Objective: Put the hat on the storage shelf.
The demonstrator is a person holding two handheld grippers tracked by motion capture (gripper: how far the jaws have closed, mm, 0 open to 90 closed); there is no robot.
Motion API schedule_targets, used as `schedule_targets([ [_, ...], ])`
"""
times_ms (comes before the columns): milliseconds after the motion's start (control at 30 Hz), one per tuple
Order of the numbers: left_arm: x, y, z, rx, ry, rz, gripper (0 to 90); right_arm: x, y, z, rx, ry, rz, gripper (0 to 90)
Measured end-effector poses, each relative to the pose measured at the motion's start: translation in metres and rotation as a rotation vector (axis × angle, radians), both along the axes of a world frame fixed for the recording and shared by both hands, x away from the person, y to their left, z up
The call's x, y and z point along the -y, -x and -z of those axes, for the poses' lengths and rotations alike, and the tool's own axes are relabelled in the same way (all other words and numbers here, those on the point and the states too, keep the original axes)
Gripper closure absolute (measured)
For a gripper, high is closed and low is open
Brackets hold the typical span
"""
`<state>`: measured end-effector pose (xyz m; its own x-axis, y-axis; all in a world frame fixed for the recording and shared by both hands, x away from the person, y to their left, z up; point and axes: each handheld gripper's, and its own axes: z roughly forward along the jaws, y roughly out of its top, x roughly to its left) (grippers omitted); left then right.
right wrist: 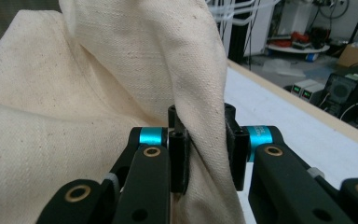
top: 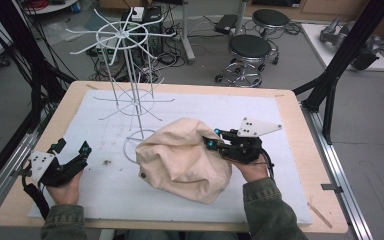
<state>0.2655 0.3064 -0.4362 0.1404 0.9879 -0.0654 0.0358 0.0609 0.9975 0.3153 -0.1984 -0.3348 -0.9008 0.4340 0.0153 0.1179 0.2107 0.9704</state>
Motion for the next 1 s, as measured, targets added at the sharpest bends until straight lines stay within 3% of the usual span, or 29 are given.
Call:
schedule_targets([
  [167,0.002,-0.002,0.0,0.004,0.001,0.0,22.2,0.01,0.0,-0.007,0.018,-0.037,0.043,76.5],
  [333,0.003,-0.002,-0.001,0.004,-0.003,0.006,22.2,0.017,0.0,-0.014,0.037,-0.108,0.108,76.5],
  [600,0.002,-0.002,-0.001,0.009,0.001,0.009,22.2,0.018,-0.003,-0.024,0.045,-0.193,0.136,76.1],
  [1000,0.002,-0.002,-0.002,0.013,0.004,0.011,22.4,0.015,-0.003,-0.033,0.063,-0.226,0.153,75.7],
])
